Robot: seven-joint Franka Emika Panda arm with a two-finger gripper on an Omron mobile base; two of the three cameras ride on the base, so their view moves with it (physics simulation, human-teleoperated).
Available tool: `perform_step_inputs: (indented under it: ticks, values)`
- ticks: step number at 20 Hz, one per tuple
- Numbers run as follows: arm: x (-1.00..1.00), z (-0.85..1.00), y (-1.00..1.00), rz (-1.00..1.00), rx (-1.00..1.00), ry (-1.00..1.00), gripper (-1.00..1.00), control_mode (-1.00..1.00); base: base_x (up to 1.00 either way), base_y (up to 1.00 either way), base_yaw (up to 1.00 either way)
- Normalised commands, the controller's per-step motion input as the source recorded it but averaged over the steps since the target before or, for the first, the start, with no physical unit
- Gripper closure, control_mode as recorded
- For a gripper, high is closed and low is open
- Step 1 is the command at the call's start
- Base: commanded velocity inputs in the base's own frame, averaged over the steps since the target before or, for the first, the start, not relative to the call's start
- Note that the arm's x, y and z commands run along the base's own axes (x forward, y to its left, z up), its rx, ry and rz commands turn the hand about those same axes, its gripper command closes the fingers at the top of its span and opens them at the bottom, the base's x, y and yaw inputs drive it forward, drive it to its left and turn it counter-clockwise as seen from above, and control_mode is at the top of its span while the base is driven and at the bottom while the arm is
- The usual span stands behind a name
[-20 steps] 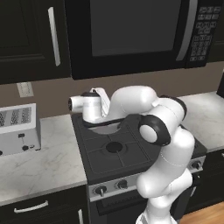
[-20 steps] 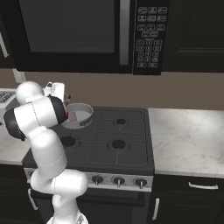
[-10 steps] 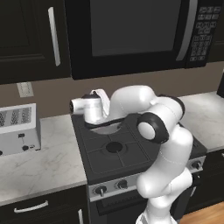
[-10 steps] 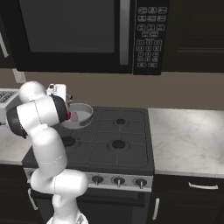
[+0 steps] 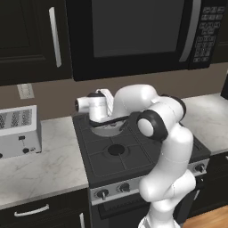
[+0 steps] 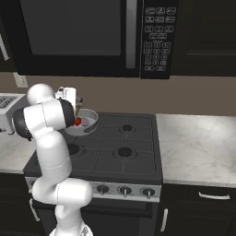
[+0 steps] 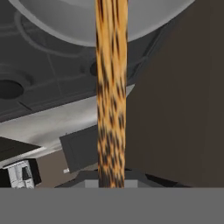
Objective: Put the bell pepper and eggplant in the pot. Retrieve the spatula and lightly stir the vegetables in the pot.
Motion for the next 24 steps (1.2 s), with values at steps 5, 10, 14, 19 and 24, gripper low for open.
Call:
perform_step_inputs:
  ticks: [5, 10, 14, 19, 24]
  values:
    - [0.18, 0.0, -0.23, -0.01, -0.05, 0.08, 1.0, -1.0, 0.0, 0.0, 0.0]
    - [0.02, 0.26, -0.02, 0.0, 0.0, 0.0, 1.0, -1.0, 0.0, 0.0, 0.0]
    - [-0.01, 0.43, 0.0, 0.0, 0.01, 0.0, 1.0, -1.0, 0.0, 0.0, 0.0]
    - [-0.01, 0.07, -0.24, 0.0, 0.0, 0.0, 1.0, -1.0, 0.0, 0.0, 0.0]
    - [0.19, -0.07, -0.48, -0.02, -0.03, 0.0, 1.0, -1.0, 0.0, 0.0, 0.0]
